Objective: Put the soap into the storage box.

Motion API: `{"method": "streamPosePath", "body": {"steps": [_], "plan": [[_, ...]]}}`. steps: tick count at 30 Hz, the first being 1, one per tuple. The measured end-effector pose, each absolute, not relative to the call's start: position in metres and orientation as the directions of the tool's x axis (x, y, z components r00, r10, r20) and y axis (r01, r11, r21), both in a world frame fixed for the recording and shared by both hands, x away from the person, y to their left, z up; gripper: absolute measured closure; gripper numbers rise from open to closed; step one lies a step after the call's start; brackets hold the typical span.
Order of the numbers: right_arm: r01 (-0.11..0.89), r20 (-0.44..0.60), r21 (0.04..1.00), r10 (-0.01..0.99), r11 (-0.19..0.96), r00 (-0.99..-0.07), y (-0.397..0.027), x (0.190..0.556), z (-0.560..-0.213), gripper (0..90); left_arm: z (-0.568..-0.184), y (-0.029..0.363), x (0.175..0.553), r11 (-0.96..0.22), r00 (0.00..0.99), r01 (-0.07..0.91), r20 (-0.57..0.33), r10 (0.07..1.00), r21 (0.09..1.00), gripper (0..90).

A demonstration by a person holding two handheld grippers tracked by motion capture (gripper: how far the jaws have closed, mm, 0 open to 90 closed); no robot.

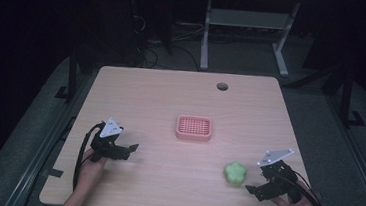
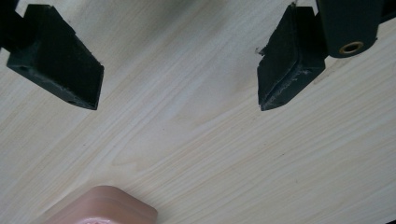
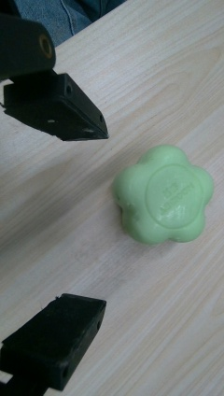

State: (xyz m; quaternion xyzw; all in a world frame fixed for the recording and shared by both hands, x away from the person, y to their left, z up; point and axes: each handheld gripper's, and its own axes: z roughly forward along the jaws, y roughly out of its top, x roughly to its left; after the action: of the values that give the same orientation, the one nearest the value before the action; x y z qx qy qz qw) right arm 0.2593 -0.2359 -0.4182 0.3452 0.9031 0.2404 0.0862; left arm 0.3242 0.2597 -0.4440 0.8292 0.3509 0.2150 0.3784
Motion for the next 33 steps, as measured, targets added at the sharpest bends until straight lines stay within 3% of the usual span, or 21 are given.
{"method": "streamPosePath", "body": {"steps": [33], "plan": [[0.552, 0.028, 0.439, 0.603, 0.709, -0.797, -0.202, 0.280, -0.409, 14.4, -0.443, 0.262, 0.324, -0.458, 0.654, 0.418, 0.090, 0.751, 0.785, 14.4]]}}
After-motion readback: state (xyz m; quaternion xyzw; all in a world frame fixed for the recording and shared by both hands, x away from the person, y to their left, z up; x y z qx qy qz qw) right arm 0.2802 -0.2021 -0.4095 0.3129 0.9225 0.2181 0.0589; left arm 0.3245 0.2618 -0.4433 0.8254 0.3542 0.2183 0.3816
